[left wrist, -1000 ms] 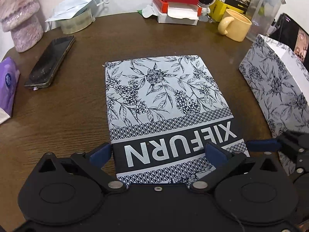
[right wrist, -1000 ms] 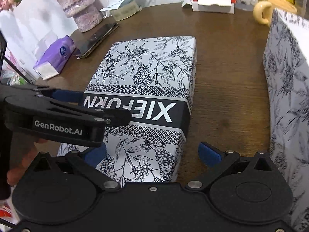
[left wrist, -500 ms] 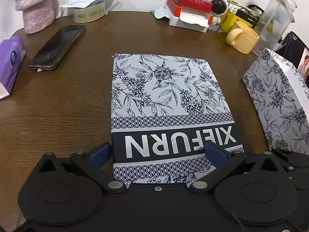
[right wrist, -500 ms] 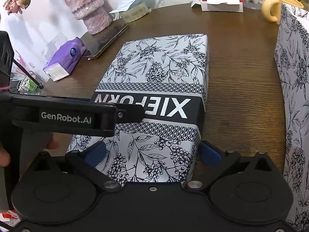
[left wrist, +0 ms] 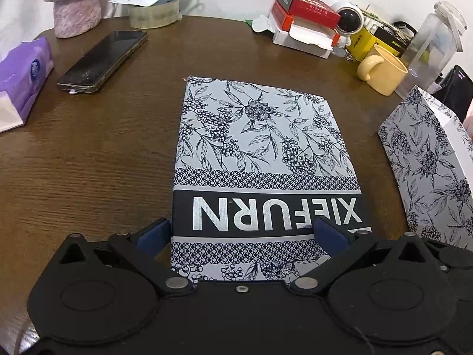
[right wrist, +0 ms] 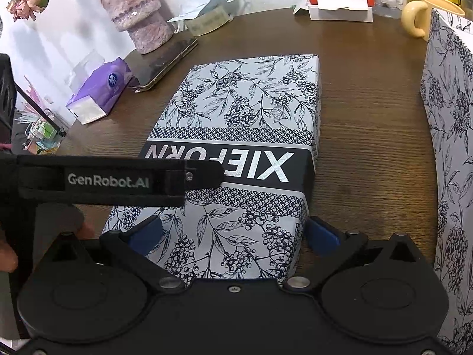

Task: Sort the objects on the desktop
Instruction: 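Lower the left gripper onto the XIEFURN lid edge and close on it, then lift the XIEFURN lid with the left gripper and carry it toward the open box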

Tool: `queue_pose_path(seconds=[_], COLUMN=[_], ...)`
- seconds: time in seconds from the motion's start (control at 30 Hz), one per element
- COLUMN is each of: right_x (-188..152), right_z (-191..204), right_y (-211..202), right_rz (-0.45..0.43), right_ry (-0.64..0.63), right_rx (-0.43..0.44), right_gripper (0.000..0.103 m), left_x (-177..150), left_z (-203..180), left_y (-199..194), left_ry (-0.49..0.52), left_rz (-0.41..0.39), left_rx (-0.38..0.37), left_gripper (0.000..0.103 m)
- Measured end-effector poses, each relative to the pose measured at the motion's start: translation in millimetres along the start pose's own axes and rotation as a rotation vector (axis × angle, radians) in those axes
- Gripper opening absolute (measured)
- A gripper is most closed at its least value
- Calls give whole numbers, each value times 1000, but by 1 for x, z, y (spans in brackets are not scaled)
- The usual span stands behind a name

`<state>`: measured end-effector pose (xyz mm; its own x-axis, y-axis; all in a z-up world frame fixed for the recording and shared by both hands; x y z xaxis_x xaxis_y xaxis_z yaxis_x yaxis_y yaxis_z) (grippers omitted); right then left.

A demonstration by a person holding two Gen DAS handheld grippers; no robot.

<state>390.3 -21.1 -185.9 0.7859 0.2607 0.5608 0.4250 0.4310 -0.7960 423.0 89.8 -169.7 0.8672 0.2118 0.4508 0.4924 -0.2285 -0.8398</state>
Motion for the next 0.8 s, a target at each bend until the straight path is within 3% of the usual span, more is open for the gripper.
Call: queue_pose_path(seconds=[0.4,0.8], right_x=[-10,-29], right_z=[7,12], right_y=[-16,-73], right_rz=[-67,-96], right_ry=[-18,-94], right_rx=[9,74], right_gripper=[103,103], left_x=[-13,-47], left_z=[-6,-21], left_y=[-21,-74], left_ry=[5,-120], left_rz=[-65,-104], left_rx=[53,88], left_gripper=[103,103])
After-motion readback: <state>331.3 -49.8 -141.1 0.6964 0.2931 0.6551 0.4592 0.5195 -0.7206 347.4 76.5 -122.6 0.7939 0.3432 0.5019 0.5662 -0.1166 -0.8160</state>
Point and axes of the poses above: each gripper's, at about its wrist camera, not at the fingertips, and y roughly the way its jaws point, z to its left, x to its top, the point moved 5 cm from there along y, roughly the way its jaws point, and after that the axes turned 13 degrees about -y, right-handed, at the moved point
